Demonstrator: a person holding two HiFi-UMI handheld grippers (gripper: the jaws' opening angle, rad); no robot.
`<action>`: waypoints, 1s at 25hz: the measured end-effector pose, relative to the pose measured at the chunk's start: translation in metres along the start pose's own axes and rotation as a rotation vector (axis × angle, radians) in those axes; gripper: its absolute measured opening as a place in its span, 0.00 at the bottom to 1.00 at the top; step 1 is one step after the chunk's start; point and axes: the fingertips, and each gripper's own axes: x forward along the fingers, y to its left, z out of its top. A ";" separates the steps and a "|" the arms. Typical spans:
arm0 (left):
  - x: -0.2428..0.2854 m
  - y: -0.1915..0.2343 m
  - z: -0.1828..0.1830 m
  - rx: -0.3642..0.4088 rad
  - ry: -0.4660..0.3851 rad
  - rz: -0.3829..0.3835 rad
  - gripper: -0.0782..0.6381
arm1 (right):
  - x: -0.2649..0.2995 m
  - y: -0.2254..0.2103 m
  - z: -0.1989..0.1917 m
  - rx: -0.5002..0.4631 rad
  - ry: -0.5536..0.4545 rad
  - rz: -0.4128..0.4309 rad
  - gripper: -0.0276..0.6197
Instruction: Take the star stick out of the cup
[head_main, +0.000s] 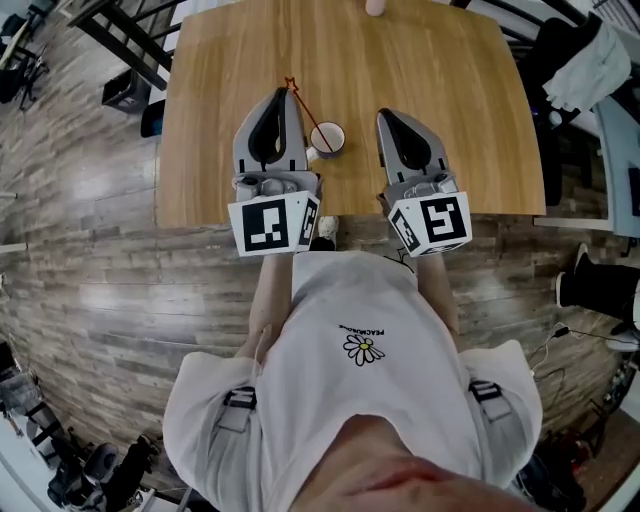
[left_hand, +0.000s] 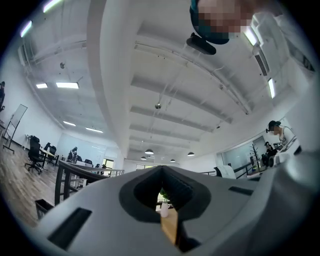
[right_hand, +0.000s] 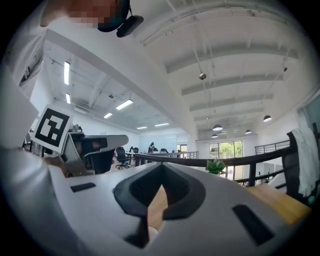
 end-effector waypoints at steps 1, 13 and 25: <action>0.010 0.004 0.000 -0.006 -0.003 -0.005 0.13 | 0.012 -0.003 0.000 0.008 -0.003 0.001 0.05; 0.064 0.059 -0.038 -0.053 0.040 0.059 0.13 | 0.077 -0.044 -0.036 0.053 0.074 -0.071 0.05; 0.056 0.039 -0.041 0.037 0.058 0.115 0.13 | 0.070 -0.051 -0.030 0.042 0.049 0.012 0.05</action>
